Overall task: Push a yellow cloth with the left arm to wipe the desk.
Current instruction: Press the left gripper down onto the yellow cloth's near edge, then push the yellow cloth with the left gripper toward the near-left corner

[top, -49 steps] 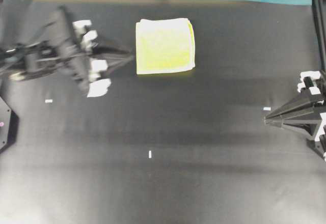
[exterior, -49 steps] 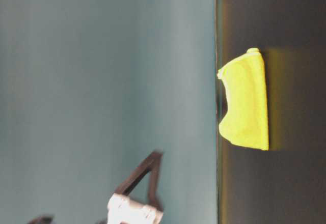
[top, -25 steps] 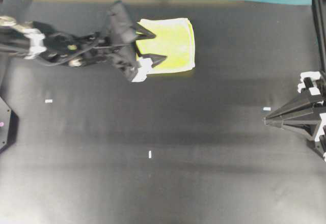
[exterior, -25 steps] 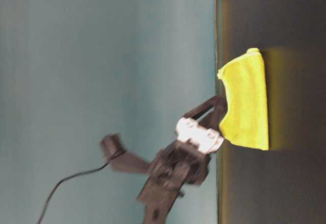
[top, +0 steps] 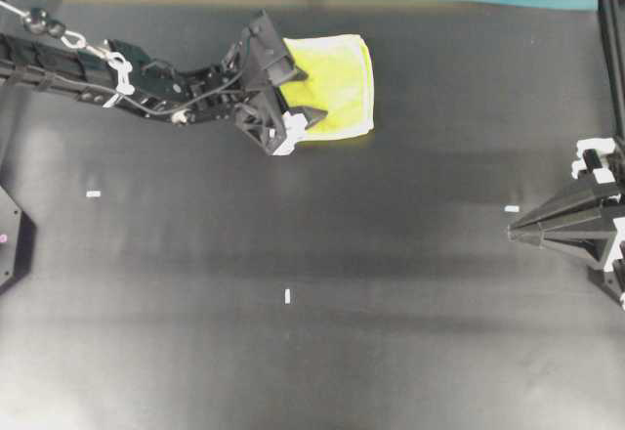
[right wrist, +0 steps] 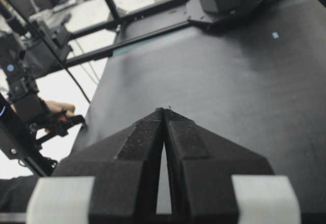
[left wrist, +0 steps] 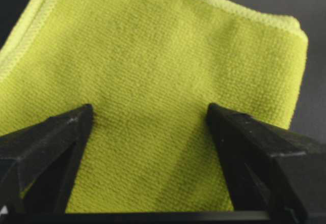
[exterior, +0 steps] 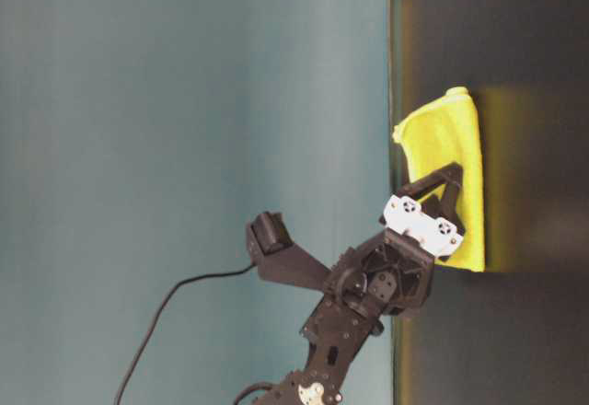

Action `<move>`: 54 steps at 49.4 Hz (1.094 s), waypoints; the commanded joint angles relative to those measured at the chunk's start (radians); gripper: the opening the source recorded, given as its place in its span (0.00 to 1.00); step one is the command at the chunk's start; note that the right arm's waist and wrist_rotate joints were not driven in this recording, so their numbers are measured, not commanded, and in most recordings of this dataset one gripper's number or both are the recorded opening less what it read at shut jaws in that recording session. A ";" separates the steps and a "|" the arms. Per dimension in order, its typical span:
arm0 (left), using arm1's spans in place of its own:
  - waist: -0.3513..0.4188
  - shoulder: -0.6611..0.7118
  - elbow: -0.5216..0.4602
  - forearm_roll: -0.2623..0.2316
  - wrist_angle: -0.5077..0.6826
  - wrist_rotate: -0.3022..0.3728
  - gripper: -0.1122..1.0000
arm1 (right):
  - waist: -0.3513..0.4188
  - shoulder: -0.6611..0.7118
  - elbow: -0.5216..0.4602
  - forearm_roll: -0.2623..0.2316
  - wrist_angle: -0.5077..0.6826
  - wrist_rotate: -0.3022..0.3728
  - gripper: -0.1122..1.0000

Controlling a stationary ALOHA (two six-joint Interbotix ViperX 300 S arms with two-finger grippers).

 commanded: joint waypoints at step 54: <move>-0.453 -0.296 0.538 0.003 -0.107 -0.077 0.89 | 0.000 -0.014 -0.005 0.008 0.000 0.000 0.10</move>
